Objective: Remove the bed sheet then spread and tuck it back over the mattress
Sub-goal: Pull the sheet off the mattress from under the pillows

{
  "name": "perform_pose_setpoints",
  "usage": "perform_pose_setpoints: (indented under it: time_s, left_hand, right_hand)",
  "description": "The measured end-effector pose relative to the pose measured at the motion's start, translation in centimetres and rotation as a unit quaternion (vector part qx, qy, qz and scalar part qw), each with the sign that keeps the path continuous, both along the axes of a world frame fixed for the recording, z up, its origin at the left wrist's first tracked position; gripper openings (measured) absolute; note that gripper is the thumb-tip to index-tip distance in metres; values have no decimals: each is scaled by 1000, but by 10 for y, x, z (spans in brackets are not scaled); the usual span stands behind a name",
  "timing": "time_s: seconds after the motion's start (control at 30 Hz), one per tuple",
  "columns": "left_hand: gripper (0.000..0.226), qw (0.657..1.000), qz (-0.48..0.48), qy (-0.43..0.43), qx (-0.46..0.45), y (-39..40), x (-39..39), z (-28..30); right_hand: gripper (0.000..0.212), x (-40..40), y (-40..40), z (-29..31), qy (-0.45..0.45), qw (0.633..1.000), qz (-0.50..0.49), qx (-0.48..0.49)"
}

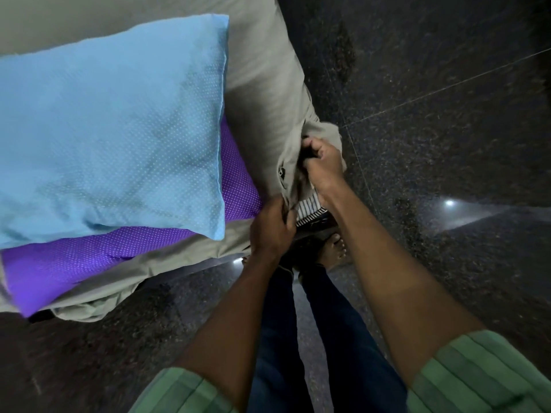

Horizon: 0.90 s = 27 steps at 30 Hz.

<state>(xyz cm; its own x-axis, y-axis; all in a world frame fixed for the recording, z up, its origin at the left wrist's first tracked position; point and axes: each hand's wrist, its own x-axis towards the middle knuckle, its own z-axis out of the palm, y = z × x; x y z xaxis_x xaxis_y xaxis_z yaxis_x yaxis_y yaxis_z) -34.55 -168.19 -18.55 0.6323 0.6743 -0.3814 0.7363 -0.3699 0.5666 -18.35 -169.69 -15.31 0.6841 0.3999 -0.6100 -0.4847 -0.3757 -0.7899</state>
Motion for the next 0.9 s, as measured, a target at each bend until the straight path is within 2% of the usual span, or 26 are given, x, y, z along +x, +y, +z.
perform_pose_setpoints:
  time_s: [0.1,0.17,0.23,0.3,0.4,0.47,0.53,0.6,0.73,0.83,0.9]
  left_hand:
    - [24,1000,-20,20,-1,6,-2,11]
    - [23,997,-54,44,-13,9,-2,22]
    - [19,993,-84,70,-33,10,1,29]
    - [18,988,-112,96,-50,11,4,37]
    - [18,985,-124,109,-58,13,9,43]
    - [19,983,-122,121,-58,13,13,44]
    - [15,982,-117,135,-58,11,15,47]
    - [7,983,-100,139,-63,6,9,51]
    - [19,983,13,131,-129,-5,-4,61]
    - [19,966,88,138,-202,-7,-5,77]
    - [21,963,95,135,-212,-5,-8,88]
  right_hand:
    - [41,6,2,7,43,999,-26,-14]
    - [34,5,-9,8,2,995,23,-101]
    - [29,-2,-25,12,-30,976,92,-196]
    - [16,-13,-39,16,-14,967,112,-228]
    - [26,-22,-46,11,24,974,59,-218]
    - [35,-18,-45,10,18,971,17,-238]
    - [36,-13,-44,8,-13,965,4,-261]
    - [33,-14,-44,13,-47,955,31,-291]
    - [38,-37,-46,31,-87,920,162,-346]
    - [37,-61,-57,40,-84,907,229,-343]
    - [36,-74,-66,47,-71,899,261,-345]
